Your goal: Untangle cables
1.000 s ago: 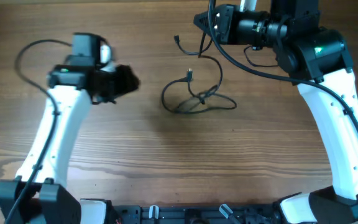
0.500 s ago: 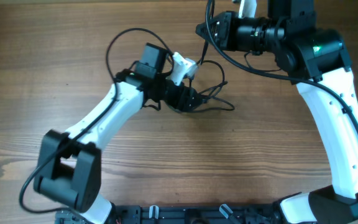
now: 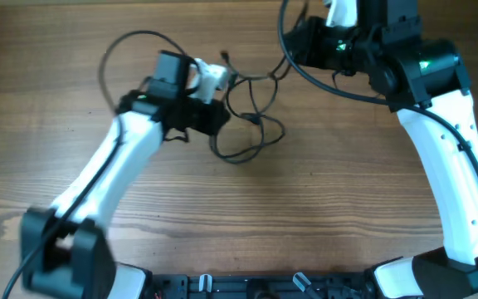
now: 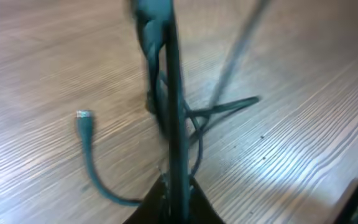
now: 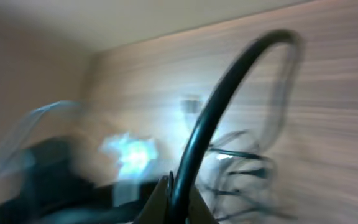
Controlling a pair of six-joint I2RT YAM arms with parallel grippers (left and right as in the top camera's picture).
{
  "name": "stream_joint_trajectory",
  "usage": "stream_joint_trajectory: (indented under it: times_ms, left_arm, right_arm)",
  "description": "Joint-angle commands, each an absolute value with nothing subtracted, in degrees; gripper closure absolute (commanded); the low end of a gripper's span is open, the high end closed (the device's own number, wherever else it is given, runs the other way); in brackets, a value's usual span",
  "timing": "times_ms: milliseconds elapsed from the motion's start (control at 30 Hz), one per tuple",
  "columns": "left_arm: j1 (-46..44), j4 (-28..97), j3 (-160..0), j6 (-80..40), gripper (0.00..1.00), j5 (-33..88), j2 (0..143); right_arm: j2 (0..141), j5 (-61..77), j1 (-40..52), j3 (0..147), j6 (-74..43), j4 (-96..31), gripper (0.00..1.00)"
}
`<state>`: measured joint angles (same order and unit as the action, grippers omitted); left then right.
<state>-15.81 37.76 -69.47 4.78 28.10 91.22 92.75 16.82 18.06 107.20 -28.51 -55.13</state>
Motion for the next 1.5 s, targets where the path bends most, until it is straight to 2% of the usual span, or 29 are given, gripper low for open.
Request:
stream_joint_trajectory:
  times_ms: [0, 67, 167, 233, 333, 433, 633, 767, 867, 967, 1200, 1267, 1333, 1400, 1467]
  left_arm:
    - [-10.5, 40.5, -70.0, 4.1, 0.89, 27.3, 86.7]
    - [-5.8, 41.7, -70.0, 4.0, 0.93, 27.3, 87.2]
    - [-2.8, 41.8, -70.0, 2.8, 0.96, 26.4, 87.2]
    - [-1.0, 41.9, -70.0, -4.1, 0.96, 17.2, 87.2]
    - [-0.4, 42.0, -70.0, -12.6, 0.96, 6.0, 87.2]
    - [-0.4, 45.3, -70.0, -30.7, 0.96, -13.6, 87.2]
    - [-0.3, 46.1, -68.4, -38.5, 0.96, -21.8, 87.5]
    - [-0.3, 46.4, -68.4, -38.4, 0.96, -21.8, 88.8]
    - [0.3, 46.4, -68.4, -38.4, 0.96, -23.4, 90.9]
    - [4.6, 49.1, -68.4, -41.2, 0.96, -30.1, 95.3]
    - [14.6, 48.0, -68.5, -41.1, 0.96, -29.9, 101.4]
    - [14.5, 47.7, -68.5, -40.3, 0.96, -27.6, 101.4]
    - [12.8, 45.1, -68.5, -32.1, 0.96, -15.2, 101.4]
    - [10.0, 42.0, -68.5, -22.9, 0.96, 2.5, 101.4]
    - [7.1, 39.9, -68.5, -19.0, 0.96, 13.3, 101.4]
  right_arm:
    - [93.9, -5.3, 15.9, 107.2, -28.8, -58.6, 0.96]
    - [94.8, -8.9, 14.0, 107.1, -28.0, -62.3, 0.96]
    - [95.3, -6.2, 12.3, 107.1, -21.9, -63.9, 0.96]
    - [95.3, 0.7, 12.2, 107.1, -12.0, -63.9, 0.96]
    - [95.3, -9.6, 9.3, 107.1, -17.9, -66.0, 0.96]
    - [95.3, -9.9, 2.4, 107.1, -24.1, -68.9, 0.96]
    - [95.3, -9.0, -8.1, 107.1, -25.5, -71.8, 0.96]
    - [95.2, 9.9, -12.5, 107.2, -13.5, -70.6, 0.96]
    - [95.2, 10.6, -15.8, 107.2, -16.6, -70.7, 0.96]
    - [95.2, 14.9, -19.8, 107.2, -16.7, -71.7, 0.96]
    - [95.3, 11.5, -20.6, 107.2, -16.7, -72.8, 0.96]
    - [95.3, 16.4, -20.4, 107.2, -13.3, -72.8, 0.96]
    - [95.3, 25.1, -19.7, 107.2, -5.9, -73.0, 0.96]
    - [95.3, 25.3, -18.8, 107.2, -5.6, -73.1, 0.96]
    - [95.3, 24.3, -19.2, 107.2, -7.4, -72.2, 0.96]
